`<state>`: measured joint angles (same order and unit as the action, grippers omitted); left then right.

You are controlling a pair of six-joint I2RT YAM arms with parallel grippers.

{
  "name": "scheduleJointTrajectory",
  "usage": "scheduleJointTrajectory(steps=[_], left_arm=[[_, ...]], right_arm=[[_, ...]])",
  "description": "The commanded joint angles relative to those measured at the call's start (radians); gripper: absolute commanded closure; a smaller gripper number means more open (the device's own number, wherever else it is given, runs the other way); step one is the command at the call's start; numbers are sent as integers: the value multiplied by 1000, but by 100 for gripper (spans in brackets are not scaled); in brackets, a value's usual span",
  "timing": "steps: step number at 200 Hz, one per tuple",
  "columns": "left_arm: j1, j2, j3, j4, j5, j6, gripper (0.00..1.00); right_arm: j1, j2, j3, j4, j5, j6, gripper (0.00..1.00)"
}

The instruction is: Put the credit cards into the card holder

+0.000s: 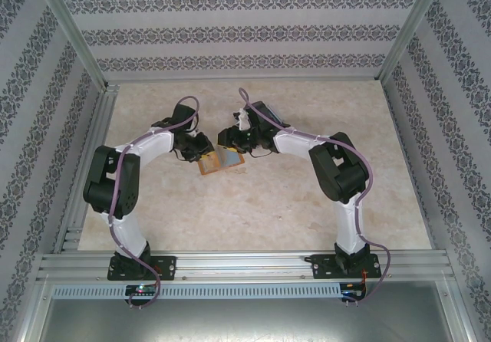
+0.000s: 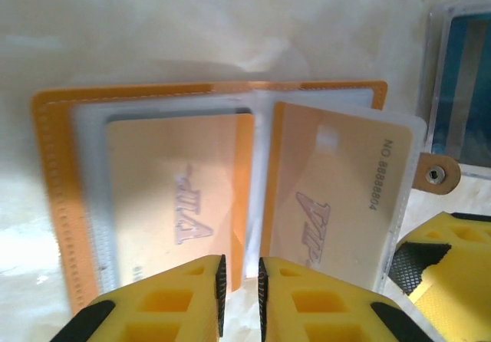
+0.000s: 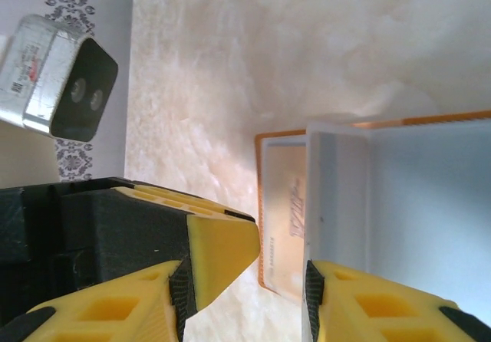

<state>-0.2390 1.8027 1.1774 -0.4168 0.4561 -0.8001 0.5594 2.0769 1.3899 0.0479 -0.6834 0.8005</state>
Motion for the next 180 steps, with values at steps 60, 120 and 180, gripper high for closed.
scheduleJointTrajectory(steps=[60, 120, 180], left_arm=[[60, -39, -93, 93, 44, -70, 80], [95, -88, -149, 95, 15, -71, 80], [124, -114, -152, 67, -6, -50, 80]], right_arm=[[36, 77, 69, 21, -48, 31, 53], [47, 104, 90, 4, -43, 22, 53], [32, 89, 82, -24, -31, -4, 53]])
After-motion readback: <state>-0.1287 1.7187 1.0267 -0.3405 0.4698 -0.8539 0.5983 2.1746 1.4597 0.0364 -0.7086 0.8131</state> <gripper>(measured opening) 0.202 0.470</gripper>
